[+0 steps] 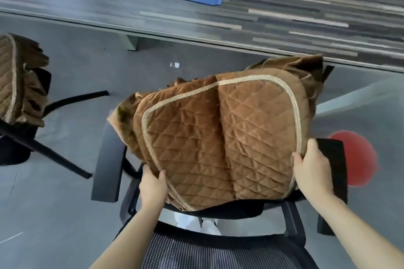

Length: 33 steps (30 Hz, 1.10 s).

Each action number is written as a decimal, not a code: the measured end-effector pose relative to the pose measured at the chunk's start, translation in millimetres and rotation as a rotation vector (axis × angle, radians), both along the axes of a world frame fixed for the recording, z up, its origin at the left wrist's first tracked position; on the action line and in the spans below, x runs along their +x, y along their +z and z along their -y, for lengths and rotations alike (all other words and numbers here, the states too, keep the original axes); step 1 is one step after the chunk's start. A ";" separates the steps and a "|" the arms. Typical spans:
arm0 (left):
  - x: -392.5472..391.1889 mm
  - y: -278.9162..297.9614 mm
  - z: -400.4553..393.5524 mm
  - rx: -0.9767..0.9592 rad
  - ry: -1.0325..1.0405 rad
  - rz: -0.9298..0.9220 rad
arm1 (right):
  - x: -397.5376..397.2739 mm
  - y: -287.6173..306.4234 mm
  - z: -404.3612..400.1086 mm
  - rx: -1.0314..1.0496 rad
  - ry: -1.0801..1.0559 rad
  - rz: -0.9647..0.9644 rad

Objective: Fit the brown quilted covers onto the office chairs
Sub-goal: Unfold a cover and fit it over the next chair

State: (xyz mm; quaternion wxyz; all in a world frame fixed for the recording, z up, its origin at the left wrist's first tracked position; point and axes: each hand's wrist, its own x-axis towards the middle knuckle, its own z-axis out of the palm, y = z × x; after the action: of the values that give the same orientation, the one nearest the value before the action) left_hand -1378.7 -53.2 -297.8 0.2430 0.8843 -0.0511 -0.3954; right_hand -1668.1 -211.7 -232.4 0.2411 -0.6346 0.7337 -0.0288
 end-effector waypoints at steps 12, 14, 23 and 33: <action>32.3 -61.2 53.9 -0.204 0.091 0.185 | 40.0 -67.1 70.1 -0.132 0.074 -0.082; 49.4 -82.4 46.4 -0.109 0.035 0.215 | 45.7 -90.0 82.2 -0.087 0.069 -0.073; 65.6 -126.2 52.9 0.137 -0.015 0.064 | 31.4 -176.3 57.3 0.457 -0.172 -0.066; 50.8 -110.5 45.7 -0.174 0.054 0.198 | 17.6 -177.7 22.2 0.281 -0.190 -0.055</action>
State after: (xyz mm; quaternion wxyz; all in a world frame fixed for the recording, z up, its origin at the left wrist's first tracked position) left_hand -1327.8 -98.9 -408.3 0.3233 0.8956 -0.0851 -0.2935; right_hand -1650.5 -233.9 -410.1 0.3037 -0.5229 0.7935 0.0688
